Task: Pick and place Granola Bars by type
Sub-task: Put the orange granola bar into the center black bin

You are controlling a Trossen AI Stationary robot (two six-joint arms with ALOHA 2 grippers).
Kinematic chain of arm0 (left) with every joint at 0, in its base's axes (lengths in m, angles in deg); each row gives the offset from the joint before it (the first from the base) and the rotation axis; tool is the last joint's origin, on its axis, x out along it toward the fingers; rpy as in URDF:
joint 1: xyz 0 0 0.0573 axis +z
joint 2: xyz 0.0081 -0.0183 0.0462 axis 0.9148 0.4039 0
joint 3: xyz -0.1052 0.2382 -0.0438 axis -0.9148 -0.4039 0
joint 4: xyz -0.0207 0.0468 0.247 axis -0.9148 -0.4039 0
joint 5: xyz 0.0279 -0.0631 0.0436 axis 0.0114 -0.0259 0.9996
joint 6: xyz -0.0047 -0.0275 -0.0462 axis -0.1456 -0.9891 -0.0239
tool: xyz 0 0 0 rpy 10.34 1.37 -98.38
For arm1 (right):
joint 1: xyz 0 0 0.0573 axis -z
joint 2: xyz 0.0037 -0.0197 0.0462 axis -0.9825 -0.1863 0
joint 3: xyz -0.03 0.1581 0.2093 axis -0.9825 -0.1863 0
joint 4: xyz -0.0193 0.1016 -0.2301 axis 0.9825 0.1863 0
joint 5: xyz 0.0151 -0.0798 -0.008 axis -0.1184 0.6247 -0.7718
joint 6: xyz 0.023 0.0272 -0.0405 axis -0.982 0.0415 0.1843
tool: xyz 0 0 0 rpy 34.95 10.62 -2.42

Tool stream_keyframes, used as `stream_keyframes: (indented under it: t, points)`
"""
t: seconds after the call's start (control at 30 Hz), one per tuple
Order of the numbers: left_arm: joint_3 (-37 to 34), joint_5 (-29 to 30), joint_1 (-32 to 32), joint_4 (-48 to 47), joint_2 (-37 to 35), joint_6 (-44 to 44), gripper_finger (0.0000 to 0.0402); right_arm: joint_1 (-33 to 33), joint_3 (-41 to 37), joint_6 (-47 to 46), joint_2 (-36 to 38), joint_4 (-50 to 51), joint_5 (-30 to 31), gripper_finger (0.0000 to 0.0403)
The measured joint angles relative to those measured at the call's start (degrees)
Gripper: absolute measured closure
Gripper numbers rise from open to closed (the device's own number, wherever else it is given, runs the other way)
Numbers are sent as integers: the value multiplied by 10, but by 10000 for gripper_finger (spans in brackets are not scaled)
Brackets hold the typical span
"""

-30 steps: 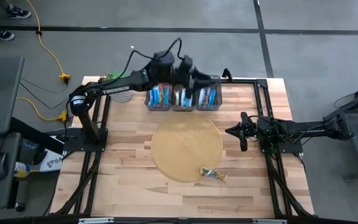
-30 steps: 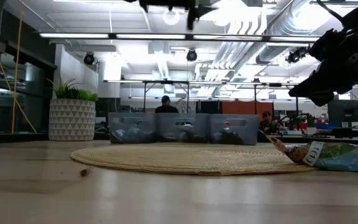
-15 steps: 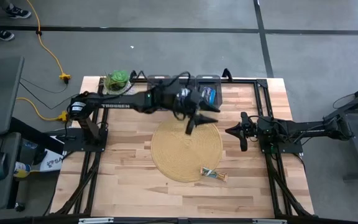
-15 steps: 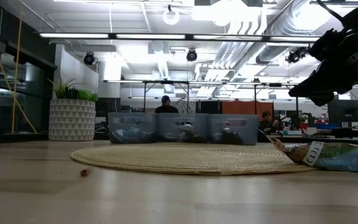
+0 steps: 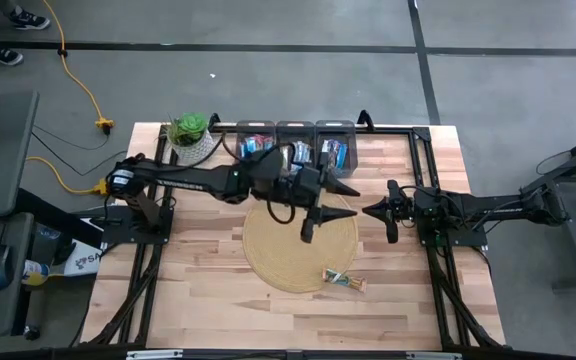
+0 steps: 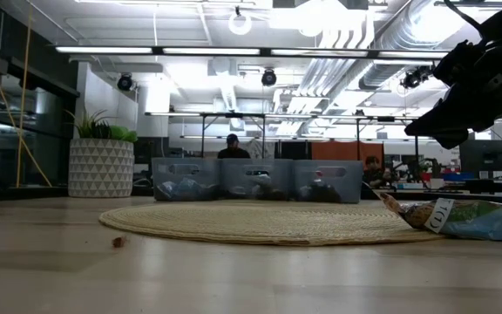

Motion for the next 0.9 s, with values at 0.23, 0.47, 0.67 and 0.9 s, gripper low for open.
stream_keyframes:
  t: [0.23,0.47,0.67,0.9]
  points:
    - [119,30,-18,-124,30,48,218,0,0,0,0,0,0,402]
    - [288,47,-28,-334,112,54,218,0,0,0,0,0,0,402]
    - [370,50,-31,-483,170,53,218,0,0,0,0,0,0,402]
    - [372,37,-59,-531,247,118,218,0,0,0,0,0,0,402]
